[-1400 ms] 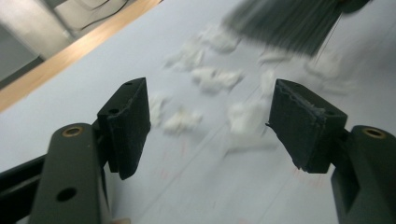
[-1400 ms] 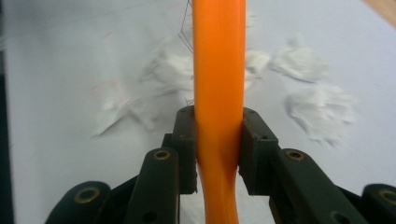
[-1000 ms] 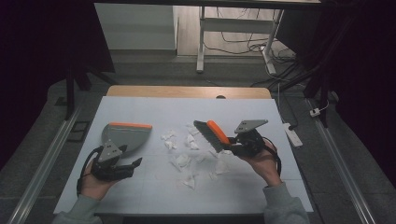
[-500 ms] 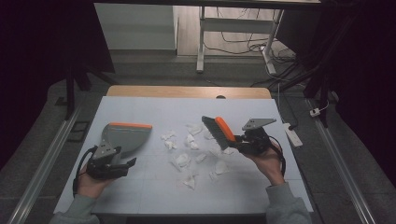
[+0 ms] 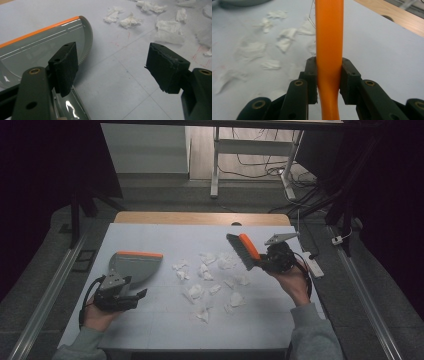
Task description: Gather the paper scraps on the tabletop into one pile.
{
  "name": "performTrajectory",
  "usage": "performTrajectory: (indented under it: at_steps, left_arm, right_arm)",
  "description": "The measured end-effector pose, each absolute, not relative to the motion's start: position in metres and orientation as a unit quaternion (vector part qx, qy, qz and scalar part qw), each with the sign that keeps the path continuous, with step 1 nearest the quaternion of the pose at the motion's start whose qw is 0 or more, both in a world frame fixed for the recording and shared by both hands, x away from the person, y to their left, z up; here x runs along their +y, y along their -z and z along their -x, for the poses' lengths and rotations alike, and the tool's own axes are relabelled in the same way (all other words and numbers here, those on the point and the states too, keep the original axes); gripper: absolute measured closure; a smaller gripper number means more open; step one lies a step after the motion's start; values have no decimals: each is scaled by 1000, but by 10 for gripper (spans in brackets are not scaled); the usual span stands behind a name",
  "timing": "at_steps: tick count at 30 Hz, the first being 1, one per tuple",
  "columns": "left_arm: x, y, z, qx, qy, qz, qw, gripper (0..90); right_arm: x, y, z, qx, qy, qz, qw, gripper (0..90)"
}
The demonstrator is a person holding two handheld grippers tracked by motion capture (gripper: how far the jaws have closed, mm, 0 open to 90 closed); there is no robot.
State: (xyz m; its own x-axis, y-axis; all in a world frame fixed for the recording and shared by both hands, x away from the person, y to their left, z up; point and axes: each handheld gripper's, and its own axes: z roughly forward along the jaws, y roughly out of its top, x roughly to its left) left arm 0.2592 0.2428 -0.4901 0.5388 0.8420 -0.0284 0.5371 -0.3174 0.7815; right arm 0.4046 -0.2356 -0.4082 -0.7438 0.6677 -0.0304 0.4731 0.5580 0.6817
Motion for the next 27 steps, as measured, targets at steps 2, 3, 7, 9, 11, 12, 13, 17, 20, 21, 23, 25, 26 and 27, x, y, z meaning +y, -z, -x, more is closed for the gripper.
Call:
performTrajectory:
  at_steps: [2,3,7,9,11,12,13,17,20,21,23,25,26,27]
  left_arm:
    - [243,493,-259,437,-193,-789,387,266]
    - [242,494,-260,436,-190,-791,385,266]
    - [243,496,-261,436,-187,-791,387,262]
    - [244,496,-261,437,-187,-790,388,262]
    - [245,495,-260,438,-186,-788,390,263]
    - [245,495,-260,438,-184,-788,392,263]
    - [245,495,-261,438,-182,-787,394,263]
    - [244,496,-261,437,-183,-790,390,263]
    - [245,496,-261,437,-183,-790,390,263]
    - [245,497,-261,438,-183,-789,390,264]
    - [245,497,-262,438,-182,-789,390,263]
    - [246,497,-262,438,-181,-789,391,264]
    - [246,497,-261,437,-181,-789,391,265]
    - [246,497,-261,438,-181,-789,391,265]
  right_arm:
    - [-237,406,-415,874,-315,-341,145,708]
    - [-237,406,-420,876,-305,-342,149,708]
    - [-237,411,-435,885,-264,-356,143,708]
    - [-238,414,-443,886,-251,-367,135,708]
    - [-237,419,-450,887,-232,-375,135,708]
    - [-236,422,-453,890,-224,-376,130,708]
    - [-235,425,-457,892,-214,-377,128,708]
    - [-227,435,-471,898,-185,-381,124,708]
    - [-220,441,-476,901,-177,-378,117,708]
    - [-218,441,-477,901,-177,-378,118,708]
    - [-215,442,-478,902,-178,-377,115,708]
    - [-213,443,-480,901,-177,-379,116,708]
    - [-212,443,-481,900,-176,-381,115,708]
    - [-212,443,-481,899,-178,-383,114,708]
